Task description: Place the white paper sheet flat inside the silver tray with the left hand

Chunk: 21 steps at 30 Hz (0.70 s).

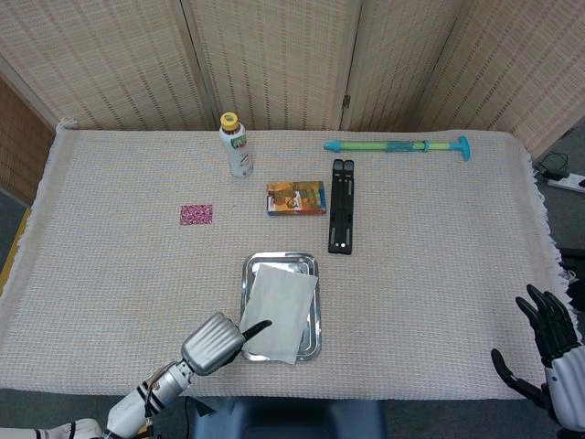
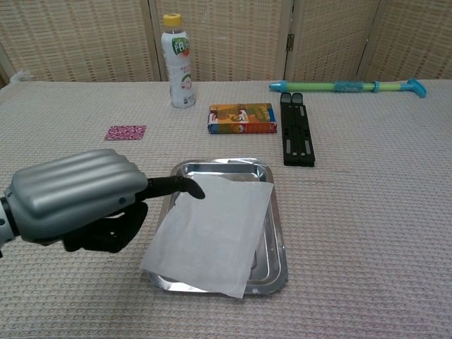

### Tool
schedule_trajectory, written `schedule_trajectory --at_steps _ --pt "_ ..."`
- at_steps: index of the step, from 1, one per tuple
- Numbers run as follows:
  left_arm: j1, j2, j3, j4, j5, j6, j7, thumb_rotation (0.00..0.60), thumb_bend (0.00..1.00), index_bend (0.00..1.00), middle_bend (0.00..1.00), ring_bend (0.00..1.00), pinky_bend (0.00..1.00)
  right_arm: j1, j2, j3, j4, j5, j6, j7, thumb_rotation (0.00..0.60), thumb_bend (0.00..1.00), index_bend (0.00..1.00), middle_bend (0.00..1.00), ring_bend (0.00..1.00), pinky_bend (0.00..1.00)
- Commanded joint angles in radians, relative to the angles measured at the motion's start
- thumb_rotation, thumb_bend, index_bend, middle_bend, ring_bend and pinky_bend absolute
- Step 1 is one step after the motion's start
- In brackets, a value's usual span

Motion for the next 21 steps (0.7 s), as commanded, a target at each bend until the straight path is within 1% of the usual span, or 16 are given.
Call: schedule_trajectory --at_steps 1,4,9,15,21 --pt "-0.023 0.034 0.048 0.011 -0.008 -0.108 -0.145 0.6 1.0 0.24 1.0 1.0 1.0 0.001 0.0 0.001 0.0 0.003 -0.001 0.0 0.6 0.43 0.0 0.0 0.0 0.0" --pt "-0.032 0.021 0.053 0.032 -0.015 -0.143 -0.152 0.6 1.0 0.25 1.0 1.0 1.0 0.002 -0.001 0.002 0.001 0.006 -0.002 0.003 0.6 0.43 0.0 0.0 0.0 0.0" --pt "-0.041 -0.014 0.042 0.063 -0.014 -0.165 -0.166 0.6 1.0 0.26 1.0 1.0 1.0 0.002 0.0 0.004 0.001 0.008 0.001 0.004 0.6 0.43 0.0 0.0 0.0 0.0" --pt "-0.048 -0.038 0.025 0.089 0.005 -0.156 -0.19 0.6 1.0 0.25 1.0 1.0 1.0 0.004 0.0 0.007 0.002 0.016 -0.003 0.004 0.6 0.43 0.0 0.0 0.0 0.0" --pt "-0.054 -0.058 0.027 0.113 0.005 -0.174 -0.196 0.6 1.0 0.25 1.0 1.0 1.0 0.004 0.002 0.008 0.0 0.018 -0.002 0.007 0.6 0.43 0.0 0.0 0.0 0.0"
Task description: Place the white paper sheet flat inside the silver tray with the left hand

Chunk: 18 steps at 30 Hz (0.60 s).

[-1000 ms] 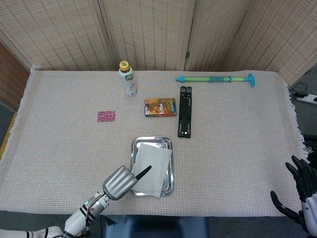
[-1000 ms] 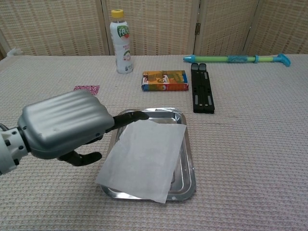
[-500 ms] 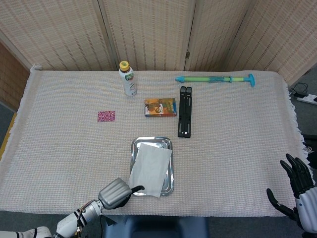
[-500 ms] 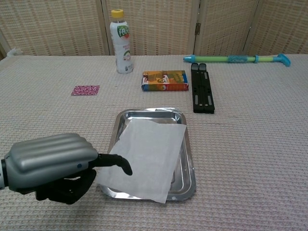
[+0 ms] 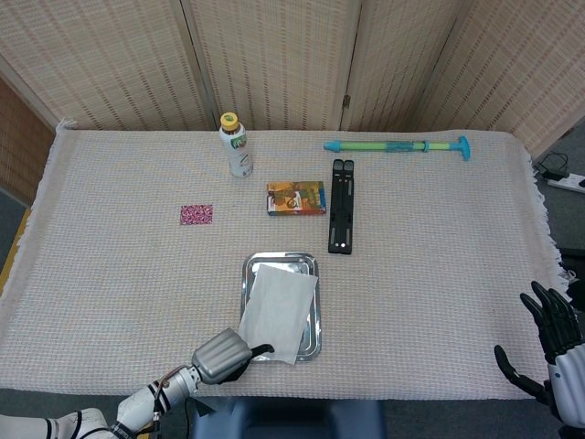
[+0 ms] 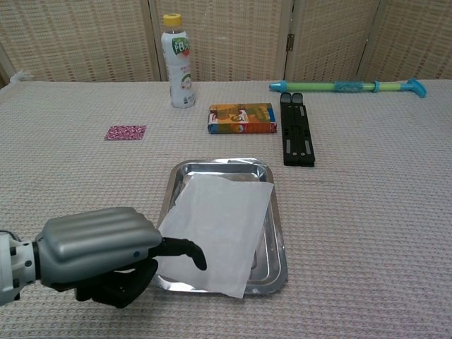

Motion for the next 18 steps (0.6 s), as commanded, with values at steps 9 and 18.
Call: schedule_trajectory --at_steps 9,18 --pt "-0.016 -0.056 -0.007 0.066 -0.012 -0.04 0.004 0.6 1.0 0.25 1.0 1.0 1.0 -0.002 0.007 0.002 -0.003 0.005 0.008 0.01 0.6 0.43 0.0 0.0 0.0 0.0" --pt "-0.034 -0.086 -0.027 0.105 -0.048 -0.077 -0.015 0.6 1.0 0.23 1.0 1.0 1.0 -0.002 0.014 0.007 -0.003 0.014 0.011 0.025 0.6 0.43 0.0 0.0 0.0 0.0"
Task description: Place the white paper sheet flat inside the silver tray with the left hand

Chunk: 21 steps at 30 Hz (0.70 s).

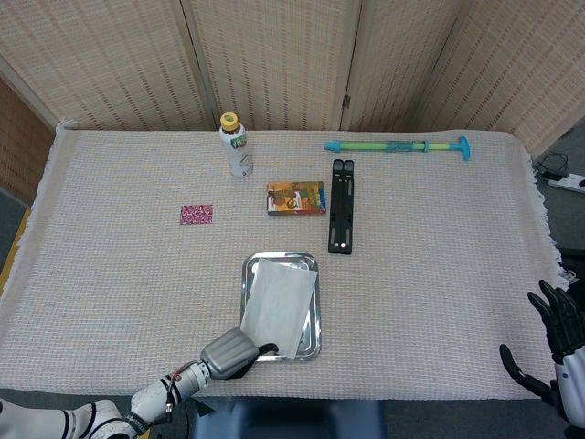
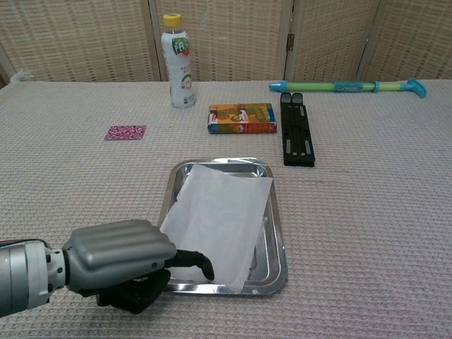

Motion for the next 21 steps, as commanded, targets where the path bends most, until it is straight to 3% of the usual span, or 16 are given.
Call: schedule_trajectory --at_steps 1,21 --pt "-0.006 -0.012 -0.003 0.01 0.0 -0.006 -0.009 0.6 1.0 0.23 1.0 1.0 1.0 0.0 0.002 0.001 0.0 0.002 0.001 0.004 0.6 0.43 0.0 0.0 0.0 0.0" --pt "-0.024 -0.063 -0.024 0.038 0.04 0.038 -0.049 0.6 1.0 0.2 1.0 1.0 1.0 -0.007 0.011 0.0 -0.002 -0.007 0.019 0.019 0.6 0.43 0.0 0.0 0.0 0.0"
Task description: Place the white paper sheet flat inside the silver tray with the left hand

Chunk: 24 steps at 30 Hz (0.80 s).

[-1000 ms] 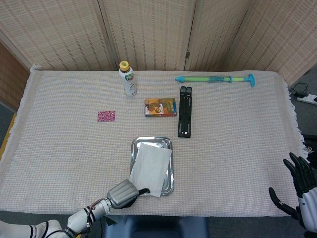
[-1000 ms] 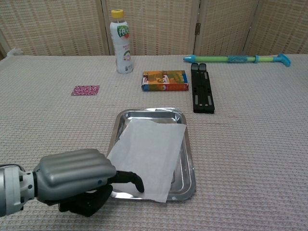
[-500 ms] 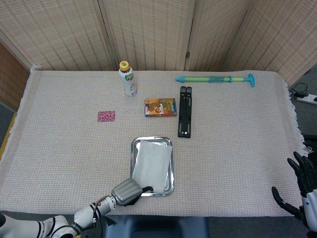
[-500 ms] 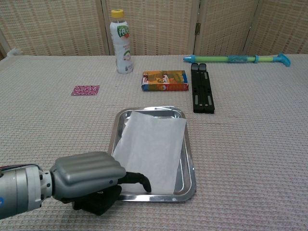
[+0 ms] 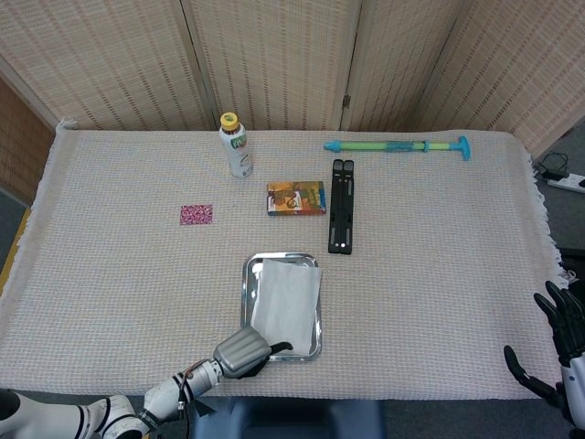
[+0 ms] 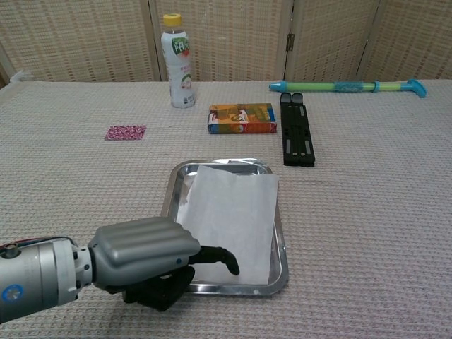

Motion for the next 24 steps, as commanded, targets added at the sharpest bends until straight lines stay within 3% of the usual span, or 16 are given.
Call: schedule_trajectory --at_steps 1,7,16,24 --pt "0.002 -0.004 -0.005 0.0 0.015 0.022 -0.009 0.6 1.0 0.2 1.0 1.0 1.0 -0.001 0.001 -0.001 0.0 -0.001 0.002 0.001 0.6 0.43 0.0 0.0 0.0 0.0" --pt "0.008 -0.013 -0.032 0.01 0.005 0.058 0.016 0.6 1.0 0.18 1.0 1.0 1.0 -0.003 0.002 -0.002 0.001 -0.002 0.004 0.005 0.6 0.43 0.0 0.0 0.0 0.0" --pt "-0.012 -0.091 -0.112 0.125 -0.128 0.025 0.186 0.6 1.0 0.15 1.0 1.0 1.0 -0.001 0.0 -0.005 0.002 -0.004 -0.006 -0.001 0.6 0.43 0.0 0.0 0.0 0.0" --pt "-0.041 -0.124 -0.168 0.155 -0.2 0.015 0.237 0.6 1.0 0.15 1.0 1.0 1.0 0.0 0.005 -0.002 0.003 0.003 -0.004 0.015 0.6 0.43 0.0 0.0 0.0 0.0"
